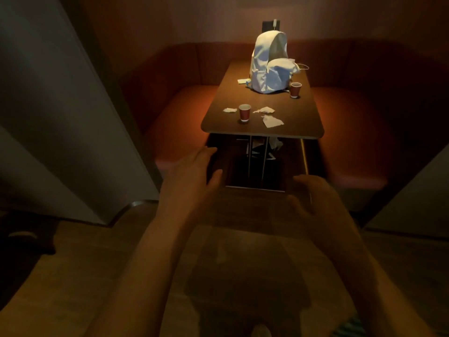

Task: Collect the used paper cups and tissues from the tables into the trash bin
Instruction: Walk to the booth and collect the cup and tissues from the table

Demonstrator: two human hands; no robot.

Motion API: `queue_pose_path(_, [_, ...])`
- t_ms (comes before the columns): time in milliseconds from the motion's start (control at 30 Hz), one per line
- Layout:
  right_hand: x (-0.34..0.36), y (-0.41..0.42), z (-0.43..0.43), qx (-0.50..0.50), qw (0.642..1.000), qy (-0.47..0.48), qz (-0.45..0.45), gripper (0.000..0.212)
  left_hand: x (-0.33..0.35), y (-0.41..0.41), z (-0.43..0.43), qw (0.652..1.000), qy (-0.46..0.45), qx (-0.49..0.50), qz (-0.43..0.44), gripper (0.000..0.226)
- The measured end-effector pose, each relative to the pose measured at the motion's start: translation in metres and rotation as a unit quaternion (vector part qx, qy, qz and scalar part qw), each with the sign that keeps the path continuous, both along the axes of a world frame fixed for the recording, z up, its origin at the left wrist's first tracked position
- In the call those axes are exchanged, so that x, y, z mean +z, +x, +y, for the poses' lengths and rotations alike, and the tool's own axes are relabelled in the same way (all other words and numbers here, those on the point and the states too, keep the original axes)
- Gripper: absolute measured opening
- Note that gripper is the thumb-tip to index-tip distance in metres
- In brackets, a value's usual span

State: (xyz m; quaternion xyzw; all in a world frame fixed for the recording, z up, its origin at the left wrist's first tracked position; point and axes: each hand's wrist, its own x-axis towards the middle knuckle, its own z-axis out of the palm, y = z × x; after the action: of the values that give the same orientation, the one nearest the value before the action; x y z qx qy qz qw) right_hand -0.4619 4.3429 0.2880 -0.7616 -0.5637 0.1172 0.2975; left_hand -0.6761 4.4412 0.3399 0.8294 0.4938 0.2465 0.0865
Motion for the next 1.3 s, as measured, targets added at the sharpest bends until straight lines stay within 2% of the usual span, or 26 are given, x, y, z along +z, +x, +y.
queue_pose_path(300, [-0.031, 0.057, 0.168, 0.021, 0.999, -0.017, 0.03, 0.046, -0.053, 0.072, 0.156, 1.0, -0.019, -0.012, 0.011, 0.043])
queue_pose_path(433, [-0.044, 0.085, 0.246, 0.016, 0.999, -0.031, 0.012, 0.047, -0.07, 0.107, 0.238, 0.999, -0.045, -0.021, 0.008, 0.046])
queue_pose_path(633, [-0.062, 0.123, 0.371, -0.052, 0.998, -0.033, -0.013, 0.048, -0.087, 0.161, 0.373, 0.995, -0.056, -0.08, 0.01, 0.043])
queue_pose_path(800, [-0.088, 0.166, 0.469, -0.058, 0.992, -0.104, -0.043, 0.047, -0.085, 0.209, 0.479, 0.986, -0.084, -0.141, 0.009, 0.04])
queue_pose_path(1100, [-0.145, 0.244, 0.578, -0.119, 0.974, -0.188, 0.033, 0.048, -0.136, 0.281, 0.613, 0.971, -0.188, -0.141, 0.045, 0.042])
queue_pose_path(1200, [-0.175, 0.272, 0.625, -0.117, 0.965, -0.219, 0.084, 0.049, -0.16, 0.307, 0.65, 0.972, -0.185, -0.133, 0.056, 0.04])
queue_pose_path(1300, [-0.199, 0.299, 0.671, -0.111, 0.956, -0.255, 0.098, 0.052, -0.189, 0.327, 0.678, 0.974, -0.179, -0.112, 0.088, 0.039])
